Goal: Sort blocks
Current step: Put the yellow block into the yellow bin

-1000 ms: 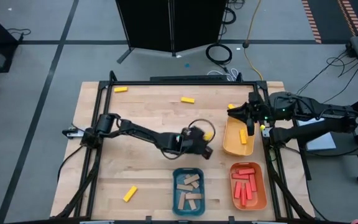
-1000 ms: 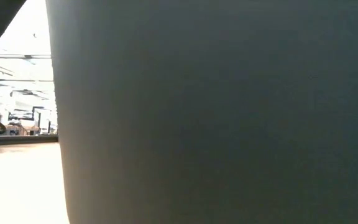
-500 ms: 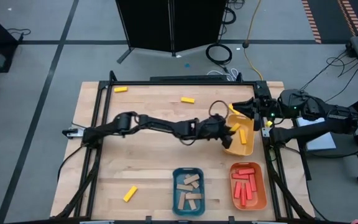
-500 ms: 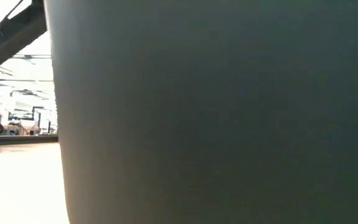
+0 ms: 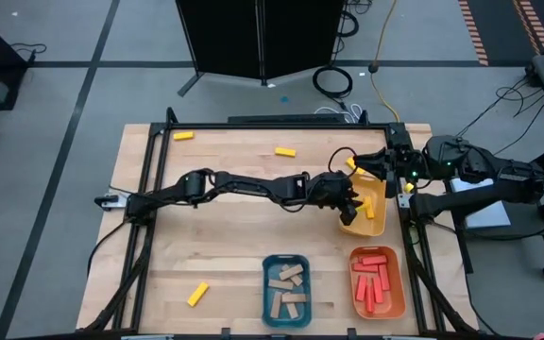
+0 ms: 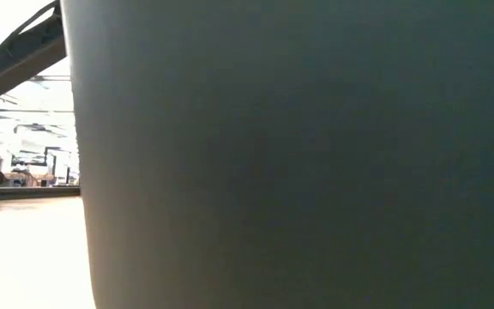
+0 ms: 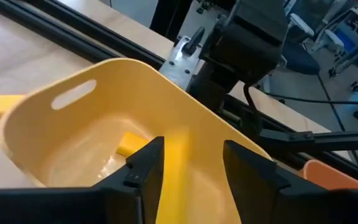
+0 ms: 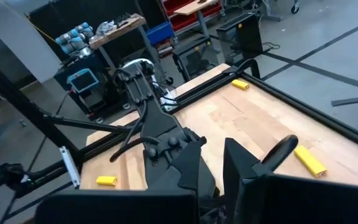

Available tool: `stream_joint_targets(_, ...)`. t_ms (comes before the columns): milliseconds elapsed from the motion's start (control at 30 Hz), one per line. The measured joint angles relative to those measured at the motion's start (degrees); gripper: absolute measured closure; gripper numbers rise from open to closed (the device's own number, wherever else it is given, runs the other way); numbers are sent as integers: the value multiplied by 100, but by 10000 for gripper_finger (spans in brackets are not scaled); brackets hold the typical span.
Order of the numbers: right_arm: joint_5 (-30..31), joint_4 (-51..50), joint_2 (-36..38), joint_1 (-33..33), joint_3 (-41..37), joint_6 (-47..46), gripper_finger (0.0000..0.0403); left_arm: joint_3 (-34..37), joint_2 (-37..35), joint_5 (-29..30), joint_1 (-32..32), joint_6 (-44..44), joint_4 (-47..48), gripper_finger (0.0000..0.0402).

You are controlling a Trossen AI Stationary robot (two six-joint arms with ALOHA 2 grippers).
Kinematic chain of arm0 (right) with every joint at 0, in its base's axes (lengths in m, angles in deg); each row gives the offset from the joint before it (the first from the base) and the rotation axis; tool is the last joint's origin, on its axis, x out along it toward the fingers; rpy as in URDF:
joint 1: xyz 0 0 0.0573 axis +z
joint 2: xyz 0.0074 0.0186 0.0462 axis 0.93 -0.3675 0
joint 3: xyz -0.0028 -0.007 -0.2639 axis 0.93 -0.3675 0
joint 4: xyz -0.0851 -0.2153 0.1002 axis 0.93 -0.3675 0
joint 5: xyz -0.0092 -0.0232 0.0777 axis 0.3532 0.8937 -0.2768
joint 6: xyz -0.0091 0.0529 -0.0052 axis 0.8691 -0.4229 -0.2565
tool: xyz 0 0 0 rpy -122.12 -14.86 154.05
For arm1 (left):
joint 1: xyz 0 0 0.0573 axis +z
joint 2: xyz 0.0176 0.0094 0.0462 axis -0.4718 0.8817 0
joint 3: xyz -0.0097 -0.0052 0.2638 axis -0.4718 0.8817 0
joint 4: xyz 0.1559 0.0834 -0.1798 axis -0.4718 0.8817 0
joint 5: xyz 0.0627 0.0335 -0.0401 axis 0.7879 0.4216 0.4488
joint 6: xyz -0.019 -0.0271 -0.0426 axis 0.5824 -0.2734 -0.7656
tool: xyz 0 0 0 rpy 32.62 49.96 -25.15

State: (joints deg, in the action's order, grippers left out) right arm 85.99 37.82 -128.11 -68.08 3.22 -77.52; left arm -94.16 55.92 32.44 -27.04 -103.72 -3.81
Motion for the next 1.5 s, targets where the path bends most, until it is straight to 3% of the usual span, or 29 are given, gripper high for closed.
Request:
stream_joint_targets(267,51,-6,-1,0,0,155,403,0,-1,-684,62,78,-18,227)
stream_joint_targets(367,47,-8,6,0,0,98,403,0,-25,-1042,76,524,-22,226)
stream_joint_targets(533,39,-10,111,0,1,112,403,7,-234,-1078,52,955,233,226)
stream_joint_targets(600,18,-28,164,0,0,194,403,7,-370,-987,50,1211,514,226)
stream_joint_targets(767,35,-36,395,0,1,448,403,7,-760,-93,25,2111,1436,226)
stream_joint_targets(1000,646,-24,592,-4,0,614,403,142,-1248,37,226,2736,3007,226)
stream_joint_targets(1133,637,-10,599,-2,1,811,403,819,-1741,61,470,2725,3773,226)
stream_joint_targets(1300,626,-11,545,0,0,894,403,2129,-3138,147,428,2000,4958,226)
stream_joint_targets(1500,391,-15,420,2,0,1336,403,4076,-4978,485,-633,-666,6364,226)
